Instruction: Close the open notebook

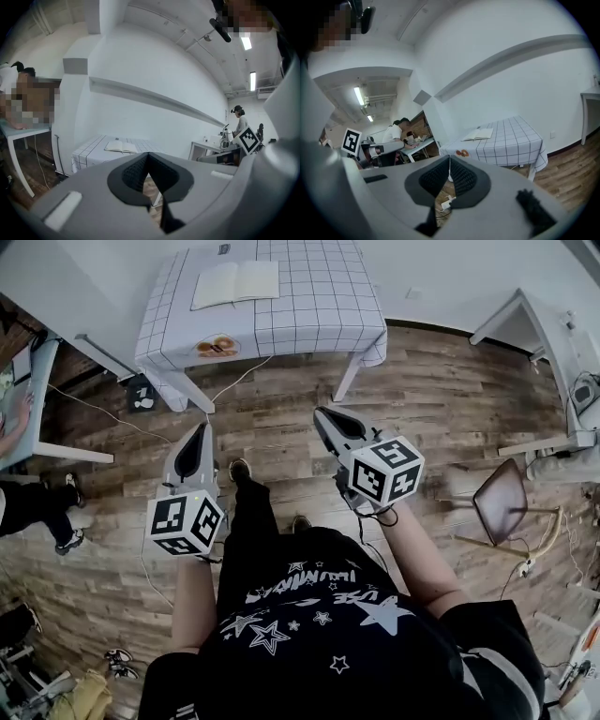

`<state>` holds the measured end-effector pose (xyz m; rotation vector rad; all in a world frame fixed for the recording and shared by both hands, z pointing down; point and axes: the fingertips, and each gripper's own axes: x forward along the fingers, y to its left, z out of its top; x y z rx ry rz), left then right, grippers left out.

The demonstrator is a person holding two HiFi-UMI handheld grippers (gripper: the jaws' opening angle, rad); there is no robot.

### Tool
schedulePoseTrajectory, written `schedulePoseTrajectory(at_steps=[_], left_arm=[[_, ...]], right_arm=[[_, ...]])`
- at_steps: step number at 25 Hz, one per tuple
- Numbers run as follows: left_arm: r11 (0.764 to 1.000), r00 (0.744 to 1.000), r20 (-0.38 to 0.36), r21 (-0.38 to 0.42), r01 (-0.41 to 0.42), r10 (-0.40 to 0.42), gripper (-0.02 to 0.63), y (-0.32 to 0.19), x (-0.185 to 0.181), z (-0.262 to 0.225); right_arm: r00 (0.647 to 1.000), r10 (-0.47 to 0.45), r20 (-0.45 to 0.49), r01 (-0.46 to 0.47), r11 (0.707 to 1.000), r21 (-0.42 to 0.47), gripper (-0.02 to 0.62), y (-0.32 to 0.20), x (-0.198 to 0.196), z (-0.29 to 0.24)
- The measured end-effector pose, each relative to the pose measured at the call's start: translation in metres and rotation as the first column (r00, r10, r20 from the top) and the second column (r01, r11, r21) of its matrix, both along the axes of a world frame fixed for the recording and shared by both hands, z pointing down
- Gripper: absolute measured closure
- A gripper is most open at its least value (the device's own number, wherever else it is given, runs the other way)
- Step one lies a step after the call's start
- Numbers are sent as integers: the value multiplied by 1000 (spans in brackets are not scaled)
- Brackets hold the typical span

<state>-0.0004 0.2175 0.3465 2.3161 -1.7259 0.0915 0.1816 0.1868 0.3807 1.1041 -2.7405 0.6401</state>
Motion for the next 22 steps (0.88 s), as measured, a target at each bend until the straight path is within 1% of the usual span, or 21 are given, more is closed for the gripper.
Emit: schedulePoseTrajectory(at_steps=[5, 8, 12, 17, 22], left_arm=[[999, 999, 5, 11, -41, 41, 597, -22, -8, 5], [999, 999, -19, 3, -42, 42, 597, -41, -21, 10], [999, 998, -41, -11, -41, 40, 597, -70, -41, 19], [999, 998, -39, -26, -40, 39, 597, -116, -78, 28], [998, 998, -42, -46, -47, 45, 597, -164, -115, 33]], right_arm=[[1000, 7, -19, -7, 1000, -7, 578, -17, -14, 5], [999, 13, -42, -14, 1000, -2, 578, -33, -21, 4], [997, 52, -57, -53, 998, -17, 578, -63, -28, 9], [996, 47, -74, -50, 998, -34, 578, -106, -65, 16], [995, 67, -75, -71, 996, -51, 578, -154, -104, 19]])
